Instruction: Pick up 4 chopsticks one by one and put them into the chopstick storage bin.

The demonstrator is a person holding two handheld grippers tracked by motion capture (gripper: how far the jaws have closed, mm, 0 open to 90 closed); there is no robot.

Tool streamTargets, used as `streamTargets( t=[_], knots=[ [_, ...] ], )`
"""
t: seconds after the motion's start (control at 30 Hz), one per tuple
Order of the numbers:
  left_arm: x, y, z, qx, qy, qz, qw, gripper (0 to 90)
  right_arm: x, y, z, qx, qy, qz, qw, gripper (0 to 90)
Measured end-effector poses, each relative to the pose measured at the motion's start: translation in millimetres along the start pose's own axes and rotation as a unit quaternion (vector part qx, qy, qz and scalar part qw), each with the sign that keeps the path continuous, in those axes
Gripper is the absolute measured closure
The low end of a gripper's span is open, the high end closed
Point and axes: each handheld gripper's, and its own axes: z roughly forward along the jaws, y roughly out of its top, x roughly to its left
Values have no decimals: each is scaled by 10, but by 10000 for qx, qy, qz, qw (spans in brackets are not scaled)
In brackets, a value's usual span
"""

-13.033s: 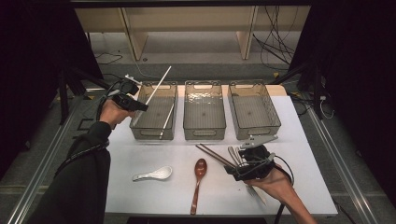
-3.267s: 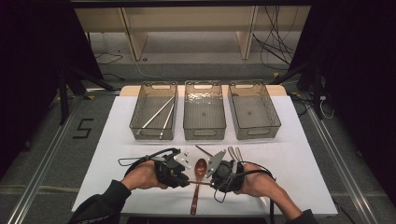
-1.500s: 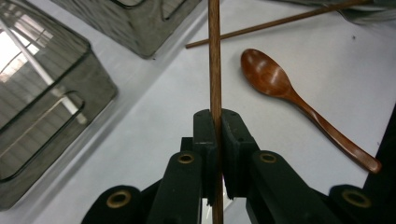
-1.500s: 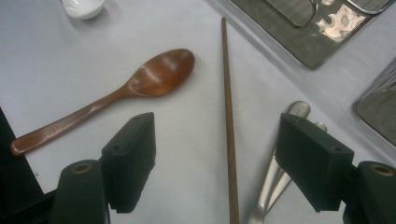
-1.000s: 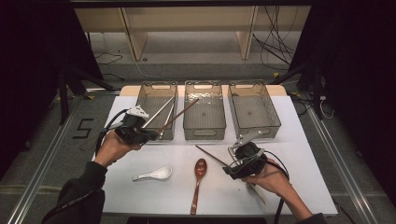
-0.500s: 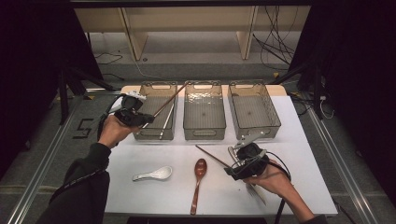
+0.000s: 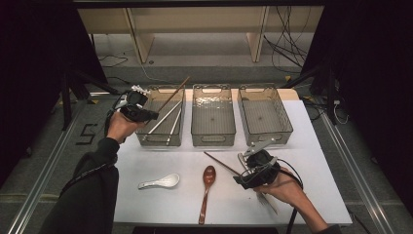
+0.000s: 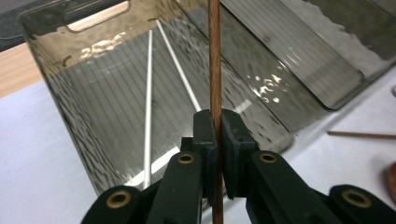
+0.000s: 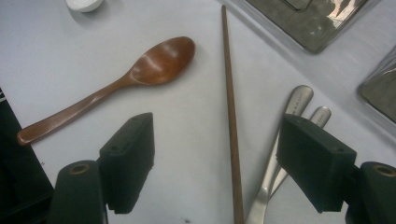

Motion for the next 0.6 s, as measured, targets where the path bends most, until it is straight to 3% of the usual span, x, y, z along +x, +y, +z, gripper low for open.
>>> streamTargets(
  t=[0.2,0.6],
  knots=[
    [102,-19,80,14,120,-196,9997,848,0,-3,-4,7,14,4,10000,285],
    [225,-102,220,161,272,-380,9988,847,11,-2,6,13,27,-30,10000,285]
  ],
)
